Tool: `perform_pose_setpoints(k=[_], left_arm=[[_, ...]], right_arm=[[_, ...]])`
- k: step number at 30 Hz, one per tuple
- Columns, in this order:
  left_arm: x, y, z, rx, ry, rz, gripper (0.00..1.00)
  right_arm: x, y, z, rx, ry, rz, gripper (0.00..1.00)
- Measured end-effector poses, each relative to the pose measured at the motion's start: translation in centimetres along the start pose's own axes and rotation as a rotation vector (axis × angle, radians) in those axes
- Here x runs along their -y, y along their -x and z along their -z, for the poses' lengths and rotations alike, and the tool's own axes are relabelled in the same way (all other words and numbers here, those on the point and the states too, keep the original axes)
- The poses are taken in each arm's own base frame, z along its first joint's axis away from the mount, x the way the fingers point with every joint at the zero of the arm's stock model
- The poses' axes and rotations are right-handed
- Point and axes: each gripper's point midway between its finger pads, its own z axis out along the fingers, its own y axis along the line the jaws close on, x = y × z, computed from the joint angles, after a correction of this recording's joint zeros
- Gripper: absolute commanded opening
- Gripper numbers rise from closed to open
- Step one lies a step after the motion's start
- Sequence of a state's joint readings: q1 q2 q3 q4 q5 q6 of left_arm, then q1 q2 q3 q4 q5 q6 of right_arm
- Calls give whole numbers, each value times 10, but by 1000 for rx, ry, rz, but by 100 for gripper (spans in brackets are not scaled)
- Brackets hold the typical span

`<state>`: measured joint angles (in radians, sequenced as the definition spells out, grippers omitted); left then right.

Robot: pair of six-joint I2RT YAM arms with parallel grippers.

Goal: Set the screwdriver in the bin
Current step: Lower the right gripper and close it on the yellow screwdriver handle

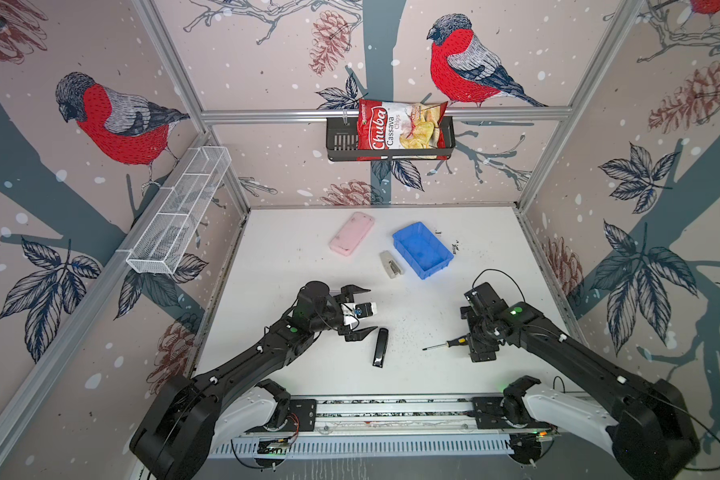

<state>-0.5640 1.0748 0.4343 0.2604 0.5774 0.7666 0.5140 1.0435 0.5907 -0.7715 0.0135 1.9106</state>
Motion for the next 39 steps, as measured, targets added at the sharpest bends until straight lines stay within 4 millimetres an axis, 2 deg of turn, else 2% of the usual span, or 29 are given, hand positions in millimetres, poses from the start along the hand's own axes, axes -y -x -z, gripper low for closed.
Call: perform_pose_setpoints(k=[6, 14, 22, 32, 39], left_arm=[[4, -1, 0, 2, -11, 4, 98], [8, -3, -2, 3, -32, 17, 98], [9, -5, -3, 1, -36, 25, 98], [9, -4, -3, 1, -34, 24, 98], [8, -4, -2, -2, -29, 23, 98]], right_arm=[[18, 12, -13, 9, -46, -45, 95], [14, 11, -19, -7, -48, -32, 88], [20, 6, -28, -49, -72, -30, 74], [30, 8, -30, -83, -112, -72, 45], [29, 7, -31, -95, -114, -56, 26]])
